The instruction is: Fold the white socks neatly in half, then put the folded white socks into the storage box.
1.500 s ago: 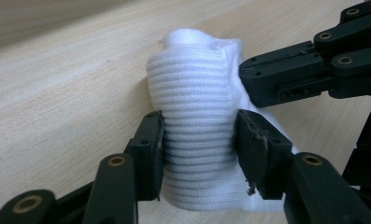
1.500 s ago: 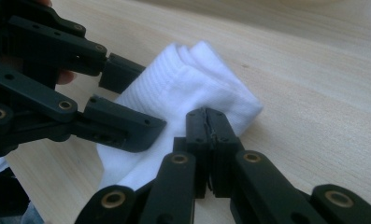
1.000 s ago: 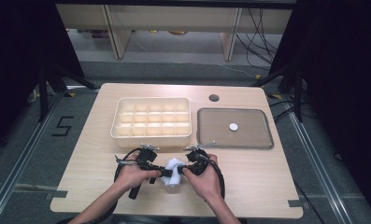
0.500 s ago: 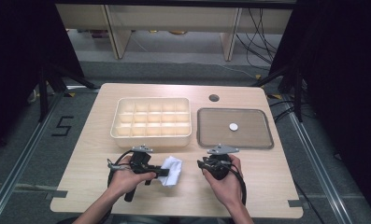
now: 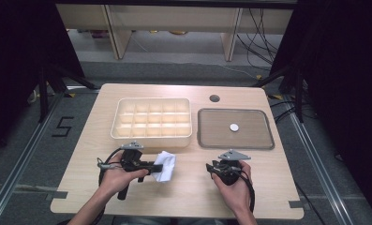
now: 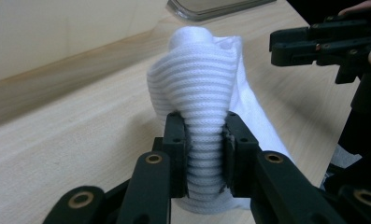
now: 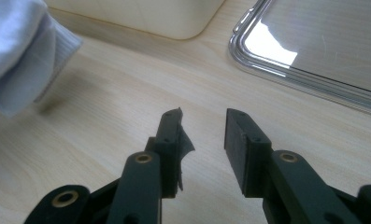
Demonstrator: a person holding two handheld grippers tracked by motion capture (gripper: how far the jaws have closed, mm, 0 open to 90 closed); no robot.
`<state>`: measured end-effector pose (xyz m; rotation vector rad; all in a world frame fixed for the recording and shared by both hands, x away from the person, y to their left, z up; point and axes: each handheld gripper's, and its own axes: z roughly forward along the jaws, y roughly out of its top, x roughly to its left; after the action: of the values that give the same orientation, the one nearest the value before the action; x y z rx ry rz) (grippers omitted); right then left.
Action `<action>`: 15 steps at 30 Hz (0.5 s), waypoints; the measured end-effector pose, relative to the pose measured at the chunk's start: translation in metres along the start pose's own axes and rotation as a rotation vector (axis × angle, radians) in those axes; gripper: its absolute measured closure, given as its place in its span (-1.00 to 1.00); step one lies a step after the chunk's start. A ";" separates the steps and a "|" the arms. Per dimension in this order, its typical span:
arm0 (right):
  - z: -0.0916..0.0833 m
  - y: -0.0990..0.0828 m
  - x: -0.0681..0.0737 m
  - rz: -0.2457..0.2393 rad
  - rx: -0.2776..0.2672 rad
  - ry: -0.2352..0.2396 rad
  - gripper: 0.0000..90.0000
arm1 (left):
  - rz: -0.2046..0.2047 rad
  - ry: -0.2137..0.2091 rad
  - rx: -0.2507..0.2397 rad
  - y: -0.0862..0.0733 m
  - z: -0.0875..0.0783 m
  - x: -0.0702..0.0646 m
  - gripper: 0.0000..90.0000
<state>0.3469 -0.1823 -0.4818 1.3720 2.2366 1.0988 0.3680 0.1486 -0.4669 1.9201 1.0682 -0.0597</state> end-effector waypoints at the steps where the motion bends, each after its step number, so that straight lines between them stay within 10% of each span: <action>1: 0.000 0.000 -0.001 -0.004 -0.002 -0.002 0.50 | -0.003 -0.007 -0.010 0.000 -0.001 0.001 0.64; 15: -0.004 0.000 -0.003 0.007 0.009 0.055 0.54 | 0.000 0.017 -0.063 0.007 -0.012 0.003 0.64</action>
<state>0.3457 -0.1864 -0.4797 1.3697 2.2794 1.1431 0.3705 0.1575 -0.4559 1.8672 1.0694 -0.0102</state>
